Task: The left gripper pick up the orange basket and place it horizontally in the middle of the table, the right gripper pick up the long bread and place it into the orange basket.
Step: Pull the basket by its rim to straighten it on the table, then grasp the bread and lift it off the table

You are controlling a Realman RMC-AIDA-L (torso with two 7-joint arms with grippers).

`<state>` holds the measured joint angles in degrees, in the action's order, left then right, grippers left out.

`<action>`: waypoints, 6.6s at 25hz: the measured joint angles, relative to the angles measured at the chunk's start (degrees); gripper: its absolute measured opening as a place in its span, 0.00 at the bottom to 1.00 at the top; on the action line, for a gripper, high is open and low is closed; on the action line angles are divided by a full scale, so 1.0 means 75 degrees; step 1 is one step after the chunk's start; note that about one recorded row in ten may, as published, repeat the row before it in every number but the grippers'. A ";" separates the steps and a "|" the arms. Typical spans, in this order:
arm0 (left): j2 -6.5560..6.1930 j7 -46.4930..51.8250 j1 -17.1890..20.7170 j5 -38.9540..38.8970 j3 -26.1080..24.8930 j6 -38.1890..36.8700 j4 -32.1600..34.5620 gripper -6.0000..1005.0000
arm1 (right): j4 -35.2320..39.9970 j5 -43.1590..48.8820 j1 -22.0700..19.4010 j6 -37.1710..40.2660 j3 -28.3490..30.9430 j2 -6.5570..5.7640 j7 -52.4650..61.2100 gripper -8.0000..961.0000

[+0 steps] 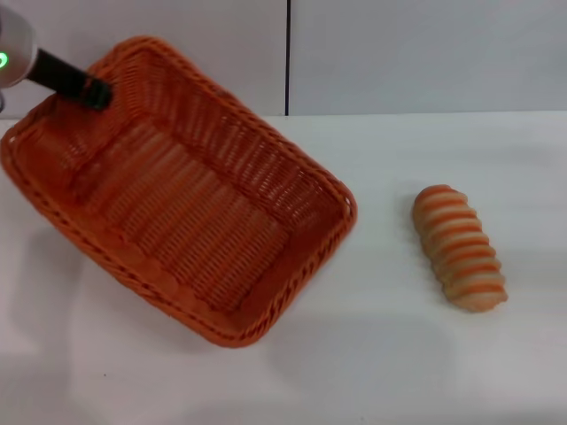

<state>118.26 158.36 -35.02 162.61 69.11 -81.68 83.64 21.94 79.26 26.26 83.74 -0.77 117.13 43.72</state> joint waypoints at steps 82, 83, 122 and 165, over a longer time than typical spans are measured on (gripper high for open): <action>0.0063 0.0905 0.3033 -0.3045 0.1025 0.0736 0.0570 0.27 | -0.1117 -0.0022 0.0662 -0.0243 -0.1343 -0.0542 -0.0525 0.67; 0.0049 0.0905 0.3024 -0.3061 0.1006 0.0631 0.0650 0.27 | -0.1117 -0.0022 0.0662 -0.0243 -0.1343 -0.0542 -0.0525 0.67; -0.0016 -0.9705 0.3634 -1.0388 -0.3585 -0.0349 -0.3572 0.80 | 0.7040 0.6395 -0.0276 0.1332 -0.2774 0.0147 1.0693 0.67; -0.0006 -1.1588 0.3738 -1.0849 -0.4797 -0.1113 -0.5211 0.80 | 0.3263 0.9461 0.1733 0.1100 -0.5480 -0.0213 1.2510 0.64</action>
<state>118.21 71.45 -6.99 81.24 33.13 -90.03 44.56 46.41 150.22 39.25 91.99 -41.86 115.53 137.55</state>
